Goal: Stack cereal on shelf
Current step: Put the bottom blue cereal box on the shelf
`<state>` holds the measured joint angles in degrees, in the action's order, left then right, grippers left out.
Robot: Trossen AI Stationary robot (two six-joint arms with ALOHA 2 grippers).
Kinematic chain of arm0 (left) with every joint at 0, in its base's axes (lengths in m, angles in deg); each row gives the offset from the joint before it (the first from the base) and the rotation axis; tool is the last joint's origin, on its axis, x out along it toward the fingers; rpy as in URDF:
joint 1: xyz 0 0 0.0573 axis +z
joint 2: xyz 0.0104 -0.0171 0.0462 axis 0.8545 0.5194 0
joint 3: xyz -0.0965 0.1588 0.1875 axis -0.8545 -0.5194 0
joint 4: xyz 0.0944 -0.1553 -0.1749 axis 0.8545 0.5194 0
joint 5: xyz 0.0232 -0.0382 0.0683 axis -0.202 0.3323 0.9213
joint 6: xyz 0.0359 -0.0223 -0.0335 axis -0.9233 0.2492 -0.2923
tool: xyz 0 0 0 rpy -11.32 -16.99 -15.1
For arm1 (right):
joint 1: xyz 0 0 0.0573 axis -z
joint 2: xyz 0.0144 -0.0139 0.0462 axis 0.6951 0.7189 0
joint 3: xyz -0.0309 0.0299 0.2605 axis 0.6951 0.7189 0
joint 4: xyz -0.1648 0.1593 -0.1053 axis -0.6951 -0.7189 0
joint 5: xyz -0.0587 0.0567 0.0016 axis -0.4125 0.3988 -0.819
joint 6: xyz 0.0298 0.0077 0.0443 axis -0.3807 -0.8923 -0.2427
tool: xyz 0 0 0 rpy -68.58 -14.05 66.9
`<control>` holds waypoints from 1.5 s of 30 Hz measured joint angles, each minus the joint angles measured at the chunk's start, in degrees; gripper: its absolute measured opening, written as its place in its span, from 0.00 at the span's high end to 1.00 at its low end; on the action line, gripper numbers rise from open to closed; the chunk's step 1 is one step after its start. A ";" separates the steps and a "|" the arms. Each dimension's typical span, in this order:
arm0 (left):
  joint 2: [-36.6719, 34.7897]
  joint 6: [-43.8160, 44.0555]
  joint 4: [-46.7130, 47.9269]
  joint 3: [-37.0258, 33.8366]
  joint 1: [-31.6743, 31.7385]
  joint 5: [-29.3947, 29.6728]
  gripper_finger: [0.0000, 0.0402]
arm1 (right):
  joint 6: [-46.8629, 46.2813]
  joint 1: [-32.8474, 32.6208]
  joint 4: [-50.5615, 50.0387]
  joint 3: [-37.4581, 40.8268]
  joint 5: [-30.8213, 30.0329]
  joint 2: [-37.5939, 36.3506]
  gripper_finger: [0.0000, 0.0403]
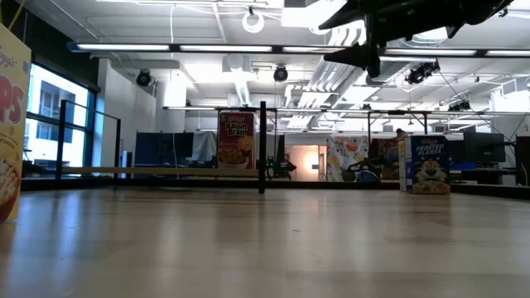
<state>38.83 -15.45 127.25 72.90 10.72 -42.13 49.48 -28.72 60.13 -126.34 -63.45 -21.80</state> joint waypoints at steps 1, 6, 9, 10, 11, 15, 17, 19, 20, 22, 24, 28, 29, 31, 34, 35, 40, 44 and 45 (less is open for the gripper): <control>0.00 0.00 -0.31 -0.62 -0.02 0.02 0.41 | 0.00 0.00 -0.03 0.00 0.00 0.00 0.24; 0.00 1.12 -3.39 -3.78 -0.04 0.03 0.41 | 0.00 0.00 -0.08 0.00 0.00 0.00 0.24; 0.00 1.46 -4.53 -4.84 -0.02 0.02 0.41 | 0.00 0.00 -0.27 0.00 0.00 0.00 0.24; 0.00 1.46 -4.99 -5.11 -0.02 0.02 0.41 | 0.00 0.00 -0.31 0.00 0.00 0.00 0.24; 0.00 1.46 -5.49 -5.30 -0.02 0.03 0.41 | 0.00 0.00 -0.31 0.00 0.00 0.00 0.24; 0.00 1.51 -6.36 -5.42 -0.04 0.02 0.41 | 0.00 0.00 -0.36 0.00 -0.02 0.00 0.24; 0.00 1.51 -6.40 -5.42 -0.04 0.02 0.41 | 0.00 0.02 -0.69 0.00 -0.02 0.00 0.24; 0.00 1.49 -6.38 -5.42 -0.04 0.02 0.42 | 0.00 0.02 -0.94 0.00 -0.02 0.00 0.24; 0.00 1.50 -6.39 -5.42 -0.04 0.02 0.44 | 0.00 0.01 -1.05 0.00 -0.02 0.00 0.24; -0.21 1.51 -6.33 -5.42 -0.04 0.02 0.48 | 0.00 0.02 -1.28 0.00 -0.02 0.00 0.24; -0.92 1.60 -6.31 -5.41 -0.04 0.02 0.54 | 0.00 0.02 -1.27 0.00 -0.02 0.01 0.24; -2.86 3.71 -5.99 -5.10 -0.04 0.03 0.65 | 0.00 0.02 -1.29 0.00 -0.02 0.00 0.24; -3.66 5.07 -5.88 -5.08 -0.04 0.01 0.67 | 0.00 0.02 -1.37 0.00 -0.02 0.00 0.24; -5.70 9.27 -4.82 -5.02 -0.04 -0.07 0.69 | 0.00 0.02 -1.48 0.00 -0.02 0.01 0.24; -9.73 16.08 1.60 -2.56 -0.04 -0.61 0.69 | 0.04 0.02 -1.62 0.00 -0.02 0.01 0.24; -11.21 18.23 4.26 -1.08 -0.04 -0.61 0.68 | 0.20 0.03 -1.61 0.00 -0.02 0.00 0.24; -18.09 26.85 18.35 8.36 2.69 0.57 0.68 | 1.53 0.04 -1.66 0.00 -0.04 0.00 0.24; -20.89 30.01 30.94 17.79 8.59 8.99 0.67 | 1.54 0.04 -1.77 0.00 -0.04 0.01 0.24; -21.07 29.68 33.85 19.93 10.59 12.00 0.67 | 1.55 0.05 -1.77 0.00 -0.04 0.00 0.24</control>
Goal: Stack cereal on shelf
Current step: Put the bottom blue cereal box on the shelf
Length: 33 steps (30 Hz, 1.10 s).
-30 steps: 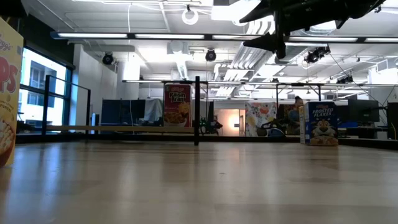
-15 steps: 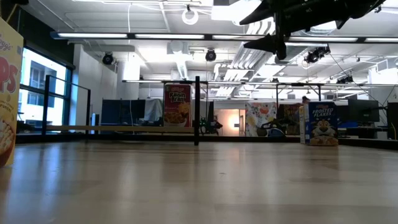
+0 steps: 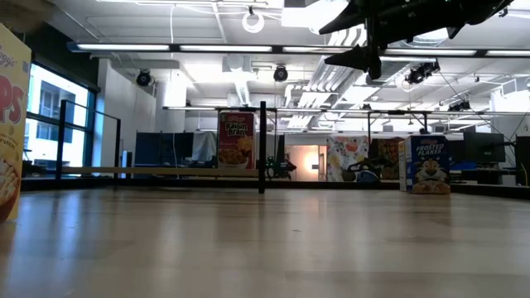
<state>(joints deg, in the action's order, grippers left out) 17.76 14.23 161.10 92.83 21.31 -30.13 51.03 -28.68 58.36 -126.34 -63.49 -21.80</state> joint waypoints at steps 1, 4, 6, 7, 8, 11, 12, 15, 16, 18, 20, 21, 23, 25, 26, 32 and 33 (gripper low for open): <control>-0.12 -1.10 2.67 1.83 2.22 3.31 0.67 | -0.02 0.00 0.00 0.00 0.00 0.00 0.24; -0.39 -7.93 6.27 5.14 10.42 12.72 0.67 | -0.02 0.00 -0.08 0.00 0.00 0.02 0.24; -0.44 -13.97 5.91 5.45 16.76 15.41 0.67 | -0.22 0.00 -0.15 0.00 0.00 0.01 0.24; -0.37 -17.01 6.06 5.43 20.35 15.32 0.67 | -0.35 0.00 -0.15 0.00 -0.01 0.01 0.24; -0.19 -20.28 6.05 5.42 23.96 14.48 0.67 | -0.42 0.00 -0.17 0.00 -0.18 0.00 0.24; 0.85 -31.14 5.43 5.40 35.73 9.46 0.67 | -0.51 0.00 -0.15 0.00 -1.74 0.02 0.24; 1.27 -34.33 4.14 5.40 40.06 7.32 0.67 | -0.71 0.00 -0.17 0.00 -2.24 0.00 0.24; 2.52 -42.17 -3.15 5.40 52.45 -0.78 0.67 | -2.05 0.00 -0.17 0.00 -3.76 0.00 0.24; 3.09 -45.00 -5.77 5.40 56.48 -3.39 0.67 | -2.08 0.00 -0.17 0.00 -4.47 0.00 0.24; 4.50 -50.43 -10.63 5.40 63.59 -6.62 0.67 | -2.29 0.00 -0.17 0.00 -4.89 0.00 0.24; 6.76 -54.27 -14.45 5.40 69.87 -8.91 0.67 | -3.82 0.01 -0.16 0.00 -4.94 0.00 0.24; 8.16 -55.65 -15.68 5.40 72.59 -10.21 0.67 | -4.74 0.00 -0.16 0.00 -4.94 0.00 0.24; 11.60 -58.37 -16.27 5.40 77.57 -12.99 0.67 | -6.25 0.00 -0.17 0.00 -4.94 0.01 0.24; 15.69 -60.75 -16.31 5.40 81.08 -15.11 0.67 | -7.45 0.00 -0.17 0.00 -4.94 0.00 0.24; 17.88 -61.47 -16.79 5.40 82.18 -15.99 0.67 | -8.08 0.00 -0.17 0.00 -4.94 0.00 0.24; 29.09 -58.85 -21.73 5.36 87.56 -19.71 0.67 | -9.60 0.00 -0.17 0.00 -4.97 0.01 0.24; 30.59 -58.28 -21.15 5.28 87.86 -20.42 0.67 | -10.00 0.00 -0.18 0.00 -5.01 0.00 0.24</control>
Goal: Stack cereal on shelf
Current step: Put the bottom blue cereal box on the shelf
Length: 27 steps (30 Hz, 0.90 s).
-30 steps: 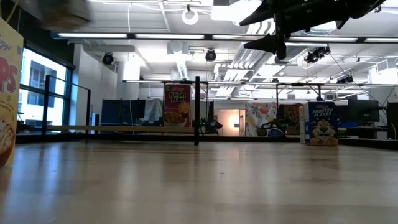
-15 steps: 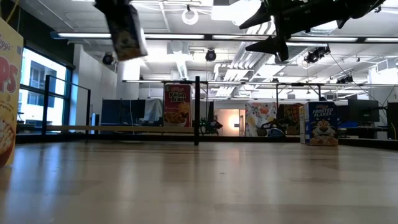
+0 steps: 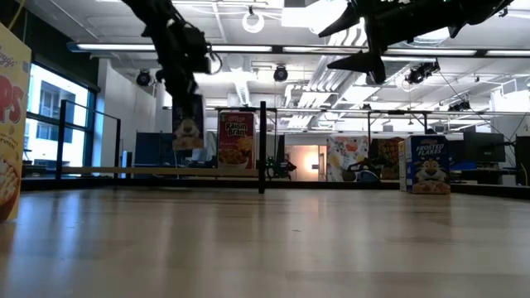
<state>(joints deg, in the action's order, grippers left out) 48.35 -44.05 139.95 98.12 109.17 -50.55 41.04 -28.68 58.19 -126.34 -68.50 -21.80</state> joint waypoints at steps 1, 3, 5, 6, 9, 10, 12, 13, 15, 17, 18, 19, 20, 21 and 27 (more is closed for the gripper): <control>1.02 0.76 0.30 -0.01 0.08 -0.48 0.67 | -0.27 0.00 -0.08 0.00 0.02 0.02 0.24; 2.74 1.50 0.85 0.12 0.06 -1.20 0.67 | -0.03 0.00 -0.76 0.00 0.01 0.01 0.24; 3.89 1.23 3.04 0.09 0.12 -1.11 0.67 | 1.03 0.00 -1.45 0.00 0.01 0.01 0.24; 4.07 0.95 3.34 0.03 0.12 -1.09 0.67 | 1.56 0.00 -1.80 0.00 0.02 0.02 0.24; 3.86 -2.35 2.94 0.05 0.14 1.67 0.67 | 2.18 0.00 -3.58 0.00 0.00 0.02 0.24; 3.89 -3.55 2.62 0.05 0.14 3.05 0.67 | 2.24 0.00 -4.00 0.00 0.00 0.02 0.24; 3.99 -4.40 0.90 0.05 0.25 4.81 0.67 | 2.28 0.00 -4.70 0.00 0.02 0.02 0.24; 3.99 -4.40 0.36 0.05 0.42 4.98 0.67 | 2.25 0.00 -5.15 0.00 0.02 0.02 0.24; 4.16 -4.80 0.48 0.08 0.56 5.15 0.67 | 2.27 0.00 -6.17 0.00 0.04 0.02 0.24; 4.67 -4.81 0.47 0.08 0.56 5.00 0.67 | 2.42 0.00 -7.17 0.00 0.04 0.02 0.24; 4.92 -4.79 0.46 0.08 0.56 4.56 0.67 | 2.44 0.00 -7.67 0.00 0.04 0.02 0.24; 5.17 -4.73 0.46 0.08 0.54 3.83 0.67 | 2.44 0.00 -8.27 0.00 0.06 0.02 0.24; 5.53 -4.48 0.47 0.08 0.54 3.44 0.67 | 2.44 0.00 -8.83 0.00 0.04 0.02 0.24; 6.02 -4.23 0.46 0.08 0.51 3.51 0.67 | 2.44 0.00 -9.35 0.00 0.07 0.02 0.24; 8.33 -1.16 0.24 0.23 0.54 2.30 0.67 | 2.44 0.00 -10.95 0.00 0.07 0.02 0.24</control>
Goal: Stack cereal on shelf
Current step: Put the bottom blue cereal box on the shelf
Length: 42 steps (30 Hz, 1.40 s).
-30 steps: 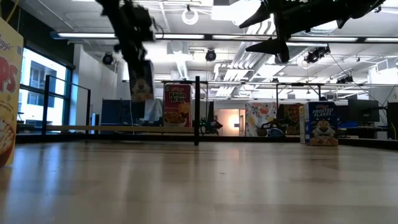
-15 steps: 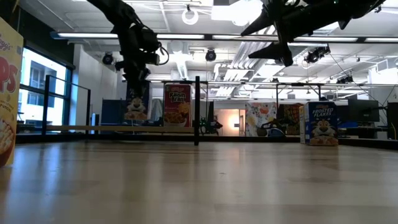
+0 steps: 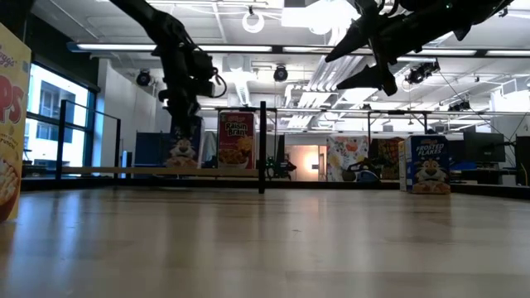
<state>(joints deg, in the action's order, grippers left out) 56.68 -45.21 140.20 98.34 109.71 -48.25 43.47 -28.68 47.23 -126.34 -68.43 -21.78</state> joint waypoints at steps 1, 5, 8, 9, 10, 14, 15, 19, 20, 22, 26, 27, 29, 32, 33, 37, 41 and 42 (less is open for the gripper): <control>0.20 0.30 0.00 0.04 0.04 -0.20 0.67 | 0.00 0.00 -0.02 0.00 0.00 0.00 0.24; 0.36 0.06 -0.09 0.07 0.00 -0.18 0.67 | 0.00 0.00 -0.04 0.00 0.01 0.00 0.24; 0.25 -0.12 -0.12 0.04 -0.01 -0.11 0.67 | 0.00 0.00 -0.04 0.00 0.02 0.00 0.24; 0.25 -0.13 -0.09 0.04 -0.02 -0.11 0.66 | 0.00 0.00 -0.04 0.00 0.02 0.00 0.24; 0.25 -0.12 -0.09 0.02 0.00 -0.06 0.65 | 0.00 0.00 -0.04 0.00 0.02 0.00 0.24; 0.40 -0.08 0.04 -0.09 0.02 0.11 0.58 | 0.00 0.00 -0.04 0.00 0.02 0.00 0.24; 0.48 0.30 0.07 -0.13 0.01 0.16 0.56 | 0.00 0.00 -0.04 0.00 0.02 0.00 0.24; 0.53 1.21 0.85 0.50 0.00 0.24 0.49 | 0.00 0.00 -0.04 0.00 0.02 0.00 0.24; 0.53 1.28 0.77 0.90 0.00 0.23 0.48 | 0.00 0.00 -0.04 0.00 0.00 0.00 0.24; 0.39 1.33 0.68 1.53 0.00 0.22 0.45 | 0.00 0.00 -0.04 0.00 0.02 0.00 0.24; 0.33 2.11 0.70 3.25 0.00 0.03 0.42 | 0.00 0.00 -0.04 0.00 0.02 0.00 0.24; 0.31 2.34 0.67 3.59 0.00 0.01 0.42 | 0.00 0.00 -0.04 0.00 0.02 0.00 0.24; 0.31 2.85 0.93 4.29 -0.09 0.00 0.42 | 0.00 0.00 -0.04 0.00 0.02 0.00 0.24; 0.27 4.32 2.80 6.22 -0.11 0.00 0.42 | 0.00 0.00 0.01 0.00 0.02 0.00 0.24; 0.25 4.38 3.87 7.08 -0.11 0.02 0.42 | 0.00 0.00 0.11 0.00 0.02 0.00 0.24; 0.22 5.94 6.73 10.74 -0.44 0.02 0.42 | 0.00 0.00 0.18 0.00 0.00 0.00 0.24; 0.05 9.87 6.95 14.10 -0.89 -0.98 0.42 | 0.00 0.00 0.20 0.00 0.00 0.00 0.24; 0.01 10.60 6.89 15.07 -1.21 -1.35 0.42 | 0.02 0.02 0.22 0.00 0.00 0.00 0.24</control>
<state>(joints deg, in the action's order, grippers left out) 56.69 -34.61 147.08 113.41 108.50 -49.60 43.49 -28.66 47.45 -126.34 -68.43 -21.78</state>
